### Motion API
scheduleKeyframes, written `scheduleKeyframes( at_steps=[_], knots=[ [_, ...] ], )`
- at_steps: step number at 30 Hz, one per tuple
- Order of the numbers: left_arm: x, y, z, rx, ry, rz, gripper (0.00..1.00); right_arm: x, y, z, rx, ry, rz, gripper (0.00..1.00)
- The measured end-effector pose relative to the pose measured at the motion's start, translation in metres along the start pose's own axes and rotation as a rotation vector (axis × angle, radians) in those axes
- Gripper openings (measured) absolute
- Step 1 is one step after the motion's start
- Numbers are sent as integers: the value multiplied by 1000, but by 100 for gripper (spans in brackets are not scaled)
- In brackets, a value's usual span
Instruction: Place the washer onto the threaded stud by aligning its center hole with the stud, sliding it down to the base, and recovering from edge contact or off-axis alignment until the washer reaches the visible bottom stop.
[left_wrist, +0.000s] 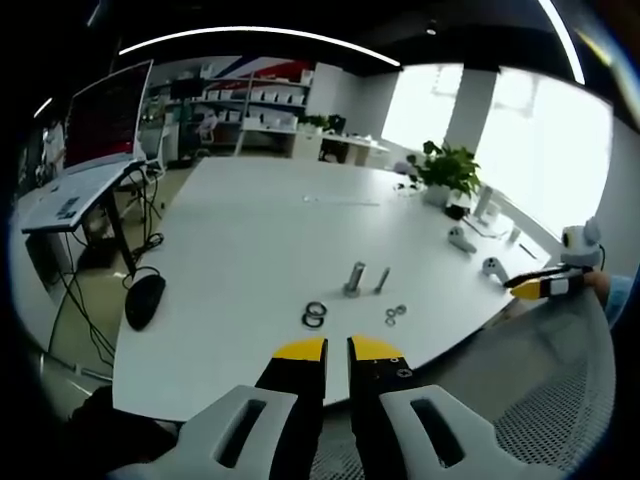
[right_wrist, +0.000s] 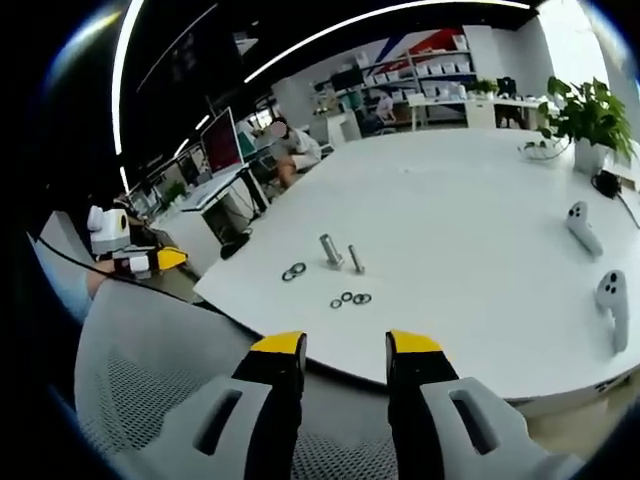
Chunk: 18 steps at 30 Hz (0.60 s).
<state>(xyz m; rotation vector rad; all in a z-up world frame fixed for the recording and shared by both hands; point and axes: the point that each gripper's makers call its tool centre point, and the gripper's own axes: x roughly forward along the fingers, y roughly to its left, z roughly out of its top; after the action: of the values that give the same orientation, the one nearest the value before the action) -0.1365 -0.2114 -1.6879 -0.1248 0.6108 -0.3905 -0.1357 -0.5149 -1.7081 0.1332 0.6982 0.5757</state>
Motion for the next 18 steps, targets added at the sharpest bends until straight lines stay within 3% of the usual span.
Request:
scheduleKeyframes(
  at_steps=[13,18],
  knots=[
    [-1,-2,1,2,-3,-4,5,0,10,-5,-15,48,56,34],
    [-1,-3,1,0,-1,-10,5,0,4,-4,-46,79,32,34]
  ],
)
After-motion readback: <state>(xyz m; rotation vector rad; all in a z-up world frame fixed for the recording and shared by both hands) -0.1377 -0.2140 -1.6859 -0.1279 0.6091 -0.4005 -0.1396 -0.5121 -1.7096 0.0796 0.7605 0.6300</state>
